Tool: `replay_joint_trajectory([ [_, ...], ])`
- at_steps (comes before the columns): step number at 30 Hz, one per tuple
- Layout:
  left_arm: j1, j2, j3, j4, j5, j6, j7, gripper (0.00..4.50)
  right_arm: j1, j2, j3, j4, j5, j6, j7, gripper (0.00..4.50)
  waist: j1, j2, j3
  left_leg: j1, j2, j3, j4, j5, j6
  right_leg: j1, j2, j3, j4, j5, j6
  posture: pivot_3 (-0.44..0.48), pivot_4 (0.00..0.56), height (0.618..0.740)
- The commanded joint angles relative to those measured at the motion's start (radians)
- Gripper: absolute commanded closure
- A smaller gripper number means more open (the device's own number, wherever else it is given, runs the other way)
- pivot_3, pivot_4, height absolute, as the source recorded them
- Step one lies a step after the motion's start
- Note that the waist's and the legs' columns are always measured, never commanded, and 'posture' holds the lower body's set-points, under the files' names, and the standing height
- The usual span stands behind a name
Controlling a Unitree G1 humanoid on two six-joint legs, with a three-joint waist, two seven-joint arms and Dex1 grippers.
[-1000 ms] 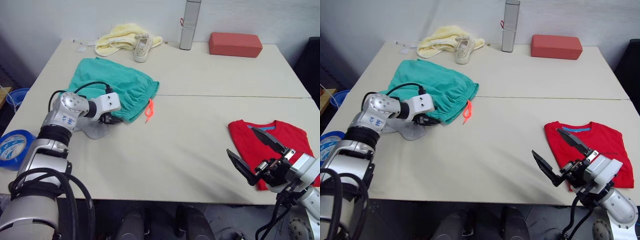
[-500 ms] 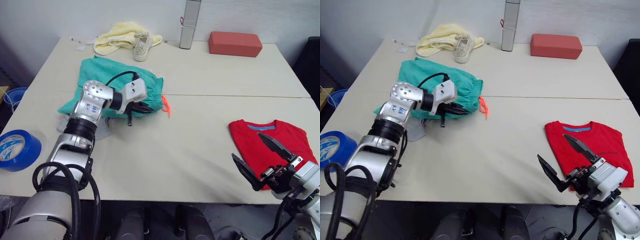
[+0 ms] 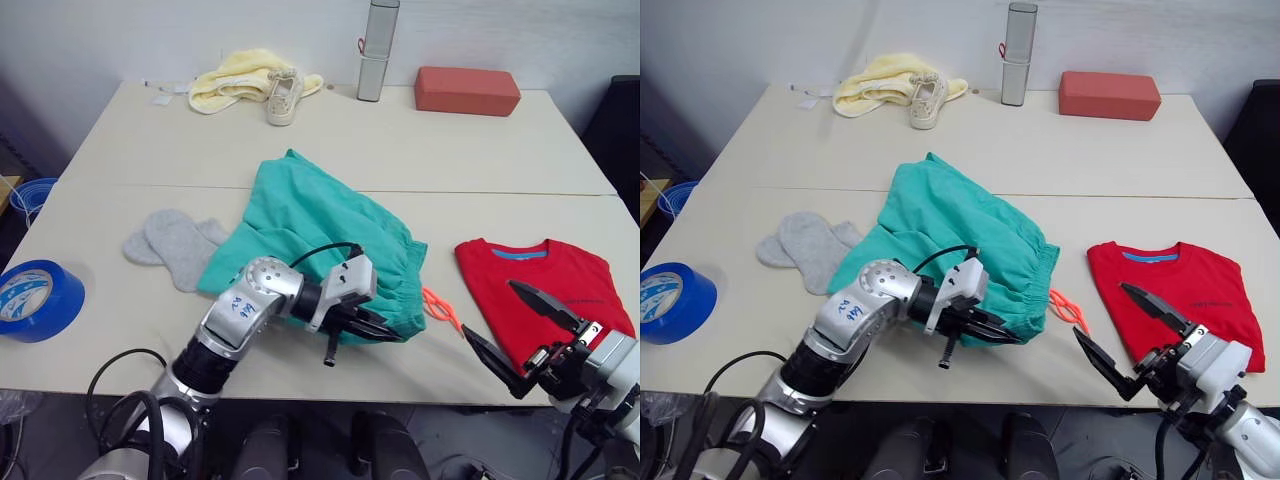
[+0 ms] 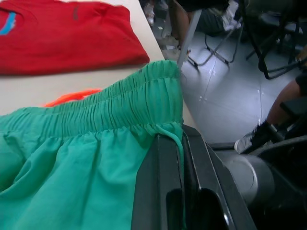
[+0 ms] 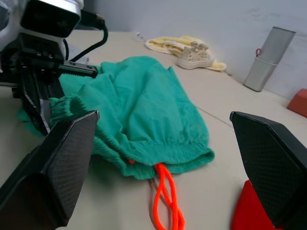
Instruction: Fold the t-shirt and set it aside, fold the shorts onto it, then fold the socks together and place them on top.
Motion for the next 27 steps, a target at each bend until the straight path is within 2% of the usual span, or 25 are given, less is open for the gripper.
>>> replay_joint_trajectory([
  [1,0.037,0.009,0.045,0.026,-0.003,-0.128,0.036,3.88,0.025,-0.041,-0.032,-0.06,0.052,0.039,0.023,0.0,-0.001,0.001,-0.001,0.0,0.0,0.0,0.0,0.0,0.0,0.0,0.0,0.0,0.0,0.0,-0.001,0.0,0.15,0.74],
  [4,0.063,0.028,0.133,0.012,-0.059,-0.213,0.027,2.92,0.026,-0.071,-0.043,-0.064,0.05,0.05,0.04,0.0,0.002,0.001,-0.001,0.0,0.001,-0.001,-0.001,-0.001,-0.001,0.0,0.0,-0.001,0.0,-0.001,-0.002,0.0,0.15,0.74],
  [7,0.102,0.142,0.232,-0.007,-0.17,-0.298,-0.154,1.99,0.006,-0.122,-0.024,-0.087,0.024,0.077,0.058,0.0,-0.002,0.001,-0.001,0.0,0.001,-0.001,-0.001,-0.001,-0.001,0.0,0.0,-0.001,0.0,-0.001,-0.002,0.0,0.15,0.74],
  [8,0.113,0.182,0.249,-0.005,-0.183,-0.314,-0.187,1.99,0.005,-0.138,-0.016,-0.094,0.017,0.085,0.066,0.0,-0.006,0.001,-0.001,0.0,0.001,-0.001,-0.001,-0.001,-0.002,-0.001,0.0,-0.001,0.0,-0.002,-0.003,0.0,0.15,0.74],
  [11,0.144,0.319,0.304,0.091,-0.117,-0.452,-0.226,1.99,0.004,-0.196,0.042,-0.11,-0.039,0.118,0.104,0.0,-0.007,0.002,-0.001,0.001,0.002,-0.002,-0.002,-0.001,-0.003,-0.001,0.0,-0.002,0.001,-0.003,-0.005,0.0,0.15,0.74],
  [15,0.177,0.414,0.358,0.234,-0.044,-0.683,-0.227,0.81,-0.036,-0.232,0.17,-0.125,-0.146,0.167,0.089,0.0,-0.004,0.002,-0.001,0.001,0.002,-0.002,-0.002,-0.002,-0.003,-0.001,-0.001,-0.003,0.0,-0.003,-0.005,0.0,0.15,0.74],
  [17,0.19,0.451,0.364,0.332,0.013,-0.859,-0.238,0.17,-0.079,-0.225,0.247,-0.108,-0.234,0.157,0.068,0.0,-0.002,0.001,-0.001,0.0,0.001,-0.003,-0.002,-0.003,-0.005,-0.001,-0.001,-0.003,0.0,-0.003,-0.005,0.0,0.15,0.74],
  [18,0.192,0.46,0.368,0.369,0.027,-0.911,-0.234,0.02,-0.094,-0.221,0.275,-0.096,-0.273,0.141,0.063,0.0,-0.001,0.001,-0.001,0.0,0.001,-0.002,-0.002,-0.004,-0.007,-0.002,-0.002,-0.003,0.0,-0.003,-0.005,0.0,0.15,0.74],
  [21,0.194,0.485,0.36,0.458,0.061,-1.015,-0.231,0.02,-0.126,-0.226,0.357,-0.025,-0.427,0.069,0.047,0.0,0.004,0.001,-0.001,-0.001,0.001,-0.002,-0.002,-0.005,-0.009,-0.004,-0.002,-0.003,0.0,-0.003,-0.005,0.0,0.15,0.74],
  [27,0.165,0.488,0.332,0.559,0.165,-1.123,-0.134,0.02,-0.225,-0.216,0.435,0.098,-0.546,0.011,0.011,0.0,0.009,0.001,-0.001,-0.002,0.001,0.0,-0.001,-0.005,-0.009,-0.004,-0.001,-0.002,0.001,-0.002,-0.004,0.0,0.15,0.74],
])
